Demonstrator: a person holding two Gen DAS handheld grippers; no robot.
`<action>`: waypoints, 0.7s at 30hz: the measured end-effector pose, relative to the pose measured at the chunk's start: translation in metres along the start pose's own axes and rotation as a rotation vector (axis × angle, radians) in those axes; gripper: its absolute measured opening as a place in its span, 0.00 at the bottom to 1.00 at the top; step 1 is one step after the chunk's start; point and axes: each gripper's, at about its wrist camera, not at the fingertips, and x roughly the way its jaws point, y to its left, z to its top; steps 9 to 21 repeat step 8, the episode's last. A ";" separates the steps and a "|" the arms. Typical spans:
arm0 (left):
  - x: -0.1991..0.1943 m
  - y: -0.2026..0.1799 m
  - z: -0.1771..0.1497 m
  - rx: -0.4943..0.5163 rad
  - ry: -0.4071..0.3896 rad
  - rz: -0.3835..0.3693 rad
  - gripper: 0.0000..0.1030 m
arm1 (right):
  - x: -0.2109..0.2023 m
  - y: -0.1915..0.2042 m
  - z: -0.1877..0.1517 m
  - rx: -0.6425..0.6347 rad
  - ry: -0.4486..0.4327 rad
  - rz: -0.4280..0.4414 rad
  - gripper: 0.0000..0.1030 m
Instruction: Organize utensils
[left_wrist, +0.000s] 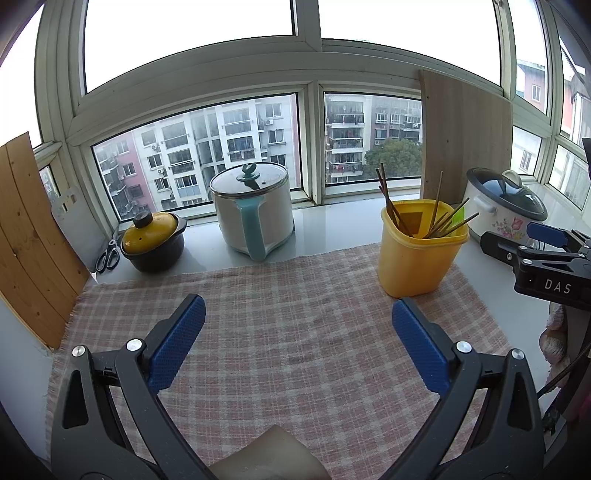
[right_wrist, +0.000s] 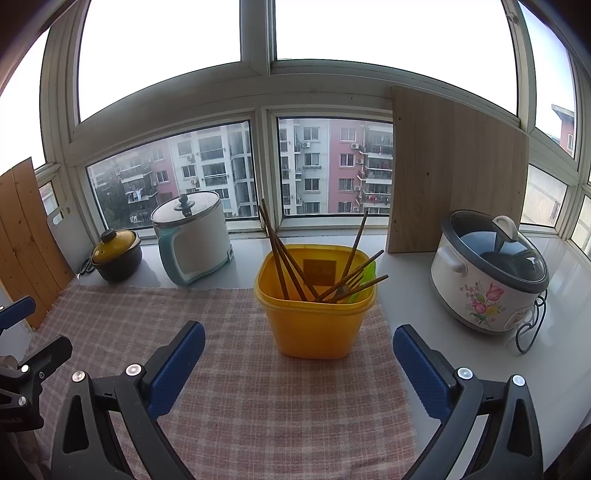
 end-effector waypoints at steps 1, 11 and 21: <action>0.000 0.000 0.000 -0.001 0.000 0.000 1.00 | 0.000 0.000 0.000 0.000 0.000 0.001 1.00; 0.002 0.002 -0.002 -0.001 0.006 0.003 1.00 | 0.001 0.000 -0.001 0.000 0.002 0.000 1.00; 0.002 0.002 -0.002 -0.001 0.006 0.003 1.00 | 0.001 0.000 -0.001 0.000 0.002 0.000 1.00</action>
